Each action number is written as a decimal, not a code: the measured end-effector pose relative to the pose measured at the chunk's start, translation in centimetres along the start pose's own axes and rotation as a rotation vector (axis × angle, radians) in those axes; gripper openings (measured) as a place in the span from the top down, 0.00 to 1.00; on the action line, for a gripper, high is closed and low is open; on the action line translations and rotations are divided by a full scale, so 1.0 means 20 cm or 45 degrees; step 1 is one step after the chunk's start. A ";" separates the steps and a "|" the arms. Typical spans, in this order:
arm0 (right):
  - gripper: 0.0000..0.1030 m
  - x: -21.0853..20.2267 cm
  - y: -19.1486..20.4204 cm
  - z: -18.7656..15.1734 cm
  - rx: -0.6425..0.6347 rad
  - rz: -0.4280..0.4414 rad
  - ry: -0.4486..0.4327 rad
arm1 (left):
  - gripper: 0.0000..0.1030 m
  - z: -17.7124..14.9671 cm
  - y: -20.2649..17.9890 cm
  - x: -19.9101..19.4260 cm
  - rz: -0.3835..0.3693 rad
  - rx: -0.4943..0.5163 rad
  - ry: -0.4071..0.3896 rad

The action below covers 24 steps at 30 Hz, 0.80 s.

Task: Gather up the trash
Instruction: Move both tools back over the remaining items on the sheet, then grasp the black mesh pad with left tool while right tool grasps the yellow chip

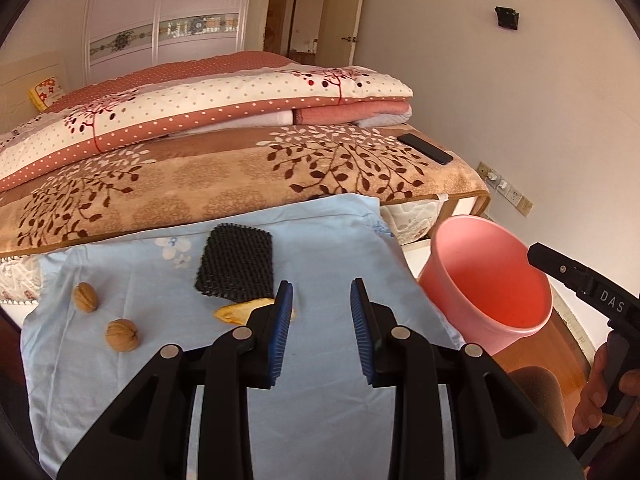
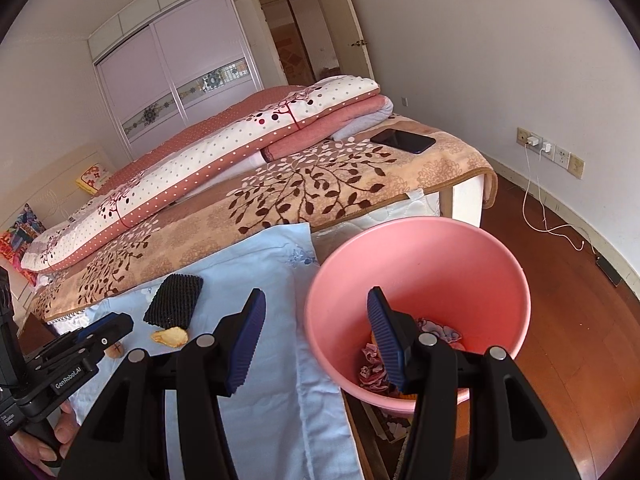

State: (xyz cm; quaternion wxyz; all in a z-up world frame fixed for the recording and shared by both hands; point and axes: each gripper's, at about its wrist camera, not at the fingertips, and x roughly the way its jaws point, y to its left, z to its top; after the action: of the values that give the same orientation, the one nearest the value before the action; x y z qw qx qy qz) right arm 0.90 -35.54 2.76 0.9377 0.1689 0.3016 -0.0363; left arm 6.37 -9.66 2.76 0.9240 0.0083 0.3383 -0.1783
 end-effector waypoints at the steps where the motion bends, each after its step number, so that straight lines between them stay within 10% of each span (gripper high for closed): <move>1: 0.49 0.01 0.01 -0.01 -0.004 0.013 0.005 | 0.71 -0.01 0.04 -0.03 0.022 -0.012 -0.009; 15: 0.50 0.31 0.46 -0.16 -0.174 0.253 0.218 | 0.71 -0.23 0.61 -0.29 0.350 -0.261 0.015; 24: 0.50 0.50 0.70 -0.23 -0.304 0.299 0.316 | 0.71 -0.33 0.83 -0.26 0.393 -0.395 0.090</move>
State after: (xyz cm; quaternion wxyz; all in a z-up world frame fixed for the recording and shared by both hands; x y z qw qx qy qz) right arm 8.86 -20.50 -2.36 0.9044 0.0936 0.3952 0.1305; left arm 4.17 8.55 -0.86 0.9182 -0.0759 0.3884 0.0196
